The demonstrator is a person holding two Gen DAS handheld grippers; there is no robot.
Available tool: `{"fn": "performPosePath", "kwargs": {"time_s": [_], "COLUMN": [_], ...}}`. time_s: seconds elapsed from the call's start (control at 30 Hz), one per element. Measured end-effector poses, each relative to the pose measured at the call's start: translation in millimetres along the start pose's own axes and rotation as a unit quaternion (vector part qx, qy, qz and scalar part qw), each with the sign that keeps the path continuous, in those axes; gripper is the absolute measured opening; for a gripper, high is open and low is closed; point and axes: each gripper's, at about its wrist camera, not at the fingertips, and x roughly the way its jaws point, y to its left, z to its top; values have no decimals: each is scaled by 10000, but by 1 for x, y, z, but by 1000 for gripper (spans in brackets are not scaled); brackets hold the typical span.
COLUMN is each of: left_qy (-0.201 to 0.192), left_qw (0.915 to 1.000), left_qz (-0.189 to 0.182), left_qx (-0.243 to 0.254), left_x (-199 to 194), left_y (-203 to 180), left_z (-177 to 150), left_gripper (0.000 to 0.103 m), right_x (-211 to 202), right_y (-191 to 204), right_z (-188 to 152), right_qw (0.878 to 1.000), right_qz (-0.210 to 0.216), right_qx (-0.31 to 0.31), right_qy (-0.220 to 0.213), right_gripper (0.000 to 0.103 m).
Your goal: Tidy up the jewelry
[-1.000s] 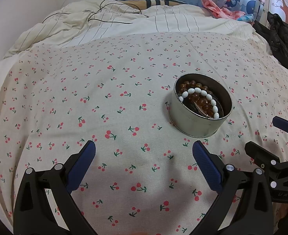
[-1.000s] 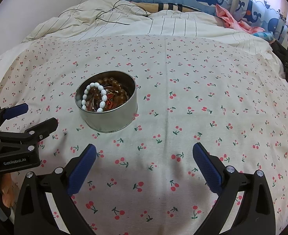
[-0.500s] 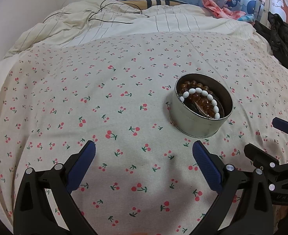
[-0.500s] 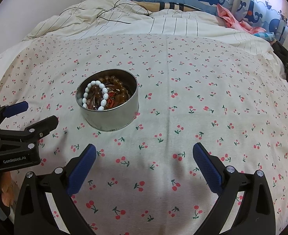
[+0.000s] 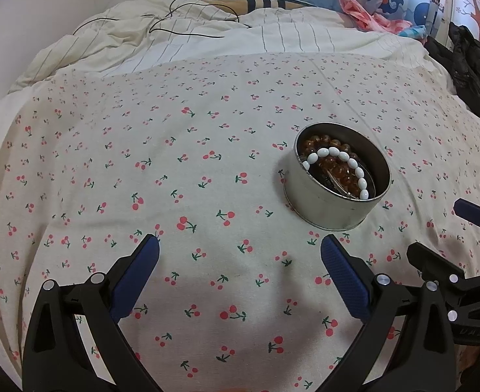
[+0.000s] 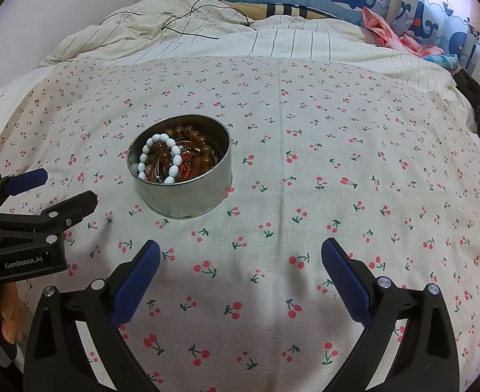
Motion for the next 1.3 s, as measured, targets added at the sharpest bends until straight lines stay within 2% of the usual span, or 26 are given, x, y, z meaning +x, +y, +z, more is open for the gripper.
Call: {"fn": "performPosePath", "kwargs": {"time_s": [0.5, 0.67, 0.83, 0.97, 1.13, 1.3], "left_qy": [45, 160, 272, 210, 371, 348], "left_qw": [10000, 9997, 9981, 9990, 9987, 9990], "left_qz": [-40, -139, -406, -304, -235, -164], "left_qx": [11, -91, -368, -259, -262, -246], "left_x": [1, 6, 12, 10, 15, 13], "left_y": [-4, 0, 10, 9, 8, 9], "left_z": [-1, -2, -4, -3, -2, -1], "left_gripper": [95, 95, 95, 95, 95, 95], "right_x": [2, 1, 2, 2, 2, 2], "right_y": [1, 1, 1, 2, 3, 2], "right_z": [-1, 0, 0, -1, 0, 0], "right_qw": [10000, 10000, 10000, 10000, 10000, 10000], "right_qz": [5, 4, 8, 10, 8, 13], "right_qx": [-27, -22, -31, -11, -47, -37], "right_qy": [5, 1, 3, -8, -5, -2], "right_gripper": [95, 95, 95, 95, 95, 95]}}
